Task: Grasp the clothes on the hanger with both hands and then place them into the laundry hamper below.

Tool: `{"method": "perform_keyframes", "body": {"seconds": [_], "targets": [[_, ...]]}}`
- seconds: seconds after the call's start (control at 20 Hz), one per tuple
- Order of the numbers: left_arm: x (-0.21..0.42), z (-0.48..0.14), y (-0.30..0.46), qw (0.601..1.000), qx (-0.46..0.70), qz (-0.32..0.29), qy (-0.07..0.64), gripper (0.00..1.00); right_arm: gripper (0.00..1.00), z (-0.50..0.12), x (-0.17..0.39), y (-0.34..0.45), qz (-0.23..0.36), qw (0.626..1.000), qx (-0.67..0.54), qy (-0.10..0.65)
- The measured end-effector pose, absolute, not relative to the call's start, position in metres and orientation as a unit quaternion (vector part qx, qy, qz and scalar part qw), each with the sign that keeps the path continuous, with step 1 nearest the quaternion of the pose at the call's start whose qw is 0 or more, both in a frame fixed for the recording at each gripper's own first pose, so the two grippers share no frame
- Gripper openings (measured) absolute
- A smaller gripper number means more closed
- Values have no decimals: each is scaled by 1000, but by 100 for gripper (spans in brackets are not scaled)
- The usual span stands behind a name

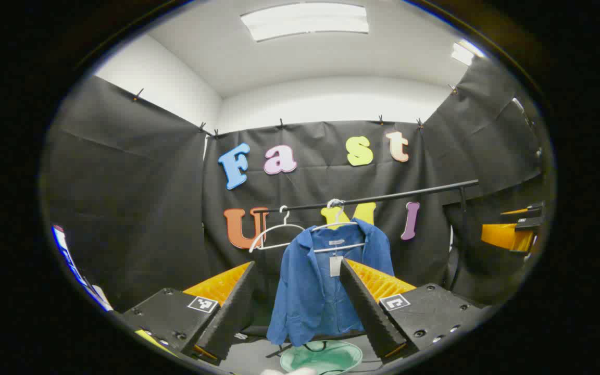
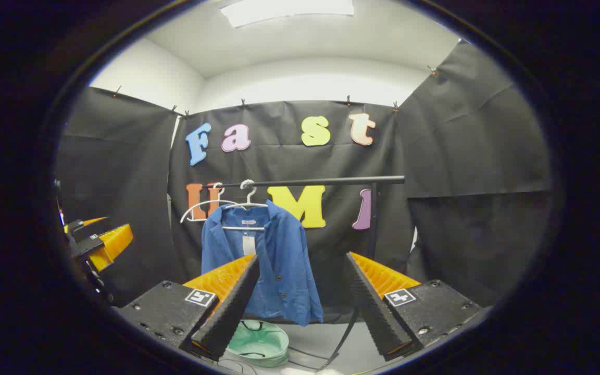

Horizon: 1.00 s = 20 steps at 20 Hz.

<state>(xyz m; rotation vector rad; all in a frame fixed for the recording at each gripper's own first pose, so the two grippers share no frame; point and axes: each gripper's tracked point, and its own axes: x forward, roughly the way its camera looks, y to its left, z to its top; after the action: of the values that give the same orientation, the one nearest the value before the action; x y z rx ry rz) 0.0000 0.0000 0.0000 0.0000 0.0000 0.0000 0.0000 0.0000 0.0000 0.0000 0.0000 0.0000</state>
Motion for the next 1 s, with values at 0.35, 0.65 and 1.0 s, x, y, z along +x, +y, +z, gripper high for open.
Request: {"method": "perform_keyframes", "body": {"seconds": [0.35,0.65,1.0], "targets": [[6,-6,0,1000,-16,-18,9,99,100,0,-2,11,-6,1000,-12,-2],[23,-15,2,1000,-18,-6,18,99,100,-12,29,17,10,1000,-17,10],[72,-37,0,999,-10,18,26,99,100,-44,99,18,29,999,-18,38]]}}
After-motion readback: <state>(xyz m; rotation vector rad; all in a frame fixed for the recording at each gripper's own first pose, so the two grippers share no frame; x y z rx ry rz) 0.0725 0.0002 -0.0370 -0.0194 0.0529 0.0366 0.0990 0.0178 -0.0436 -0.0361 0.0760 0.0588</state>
